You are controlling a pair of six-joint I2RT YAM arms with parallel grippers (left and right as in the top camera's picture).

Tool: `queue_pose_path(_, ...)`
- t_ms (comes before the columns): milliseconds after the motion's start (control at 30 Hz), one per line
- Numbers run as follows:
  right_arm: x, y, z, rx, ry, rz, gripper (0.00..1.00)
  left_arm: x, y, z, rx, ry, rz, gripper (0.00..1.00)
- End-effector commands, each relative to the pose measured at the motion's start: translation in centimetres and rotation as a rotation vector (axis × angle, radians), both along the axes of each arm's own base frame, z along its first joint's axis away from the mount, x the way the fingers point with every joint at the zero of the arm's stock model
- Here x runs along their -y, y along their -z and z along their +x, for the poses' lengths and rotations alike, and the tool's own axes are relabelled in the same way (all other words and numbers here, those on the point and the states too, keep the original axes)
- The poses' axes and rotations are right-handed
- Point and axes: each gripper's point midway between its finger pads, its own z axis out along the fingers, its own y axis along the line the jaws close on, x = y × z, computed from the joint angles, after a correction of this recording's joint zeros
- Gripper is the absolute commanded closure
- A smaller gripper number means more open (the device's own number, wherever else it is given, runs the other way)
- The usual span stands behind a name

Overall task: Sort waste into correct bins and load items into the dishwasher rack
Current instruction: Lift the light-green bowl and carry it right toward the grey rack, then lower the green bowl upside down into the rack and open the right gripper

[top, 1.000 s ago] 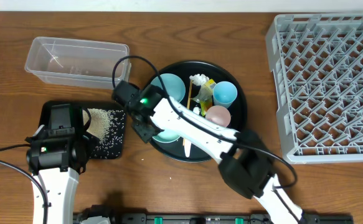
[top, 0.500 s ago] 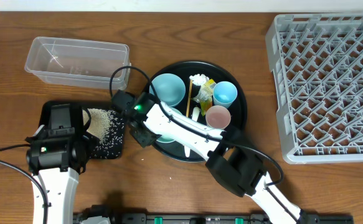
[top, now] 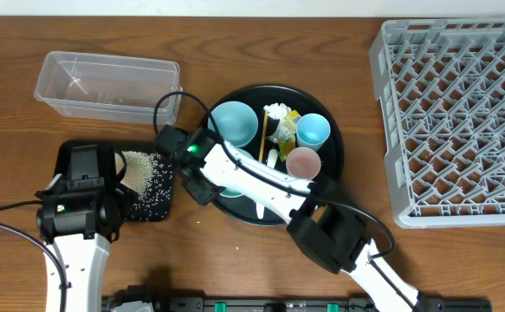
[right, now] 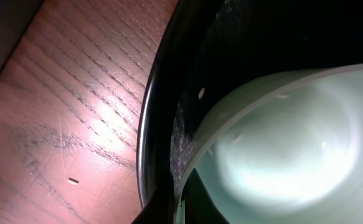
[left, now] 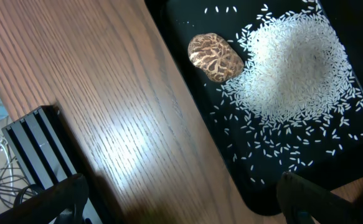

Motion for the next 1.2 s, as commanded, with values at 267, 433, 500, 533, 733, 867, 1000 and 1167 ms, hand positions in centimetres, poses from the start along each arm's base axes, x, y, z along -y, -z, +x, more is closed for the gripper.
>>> queue_pose_path(267,0.1,-11.8,2.3,-0.039,0.021,0.35,1.0,-0.4,-0.6,0.1,0.013,-0.014,0.021,0.02)
queue_pose_path(433,1.9,-17.6,3.2,-0.023,0.024,0.495,0.99,-0.4,-0.6,0.1,0.013,-0.014,0.021,0.02)
queue_pose_path(500,3.5,-19.6,3.9,0.011,0.049,0.519,0.99,-0.4,-0.6,0.1,0.013,-0.014,0.021,0.02)
queue_pose_path(533,4.8,-20.8,4.5,0.037,0.073,0.527,0.99,-0.4,-0.6,0.1,0.013,-0.014,0.021,0.02)
queue_pose_path(733,13.5,-26.1,7.7,0.157,0.228,0.57,0.99,-0.4,-0.6,0.1,0.013,-0.014,0.021,0.02)
queue_pose_path(867,19.6,-28.2,8.9,0.18,0.293,0.619,0.99,-0.4,-0.6,0.1,0.013,-0.014,0.021,0.02)
queue_pose_path(1000,25.5,-28.8,9.7,0.165,0.356,0.673,0.99,-0.4,-0.6,0.1,0.013,-0.014,0.021,0.02)
queue_pose_path(1167,31.5,-29.0,10.2,0.173,0.391,0.756,0.99,-0.4,-0.6,0.1,0.013,-0.014,0.021,0.02)
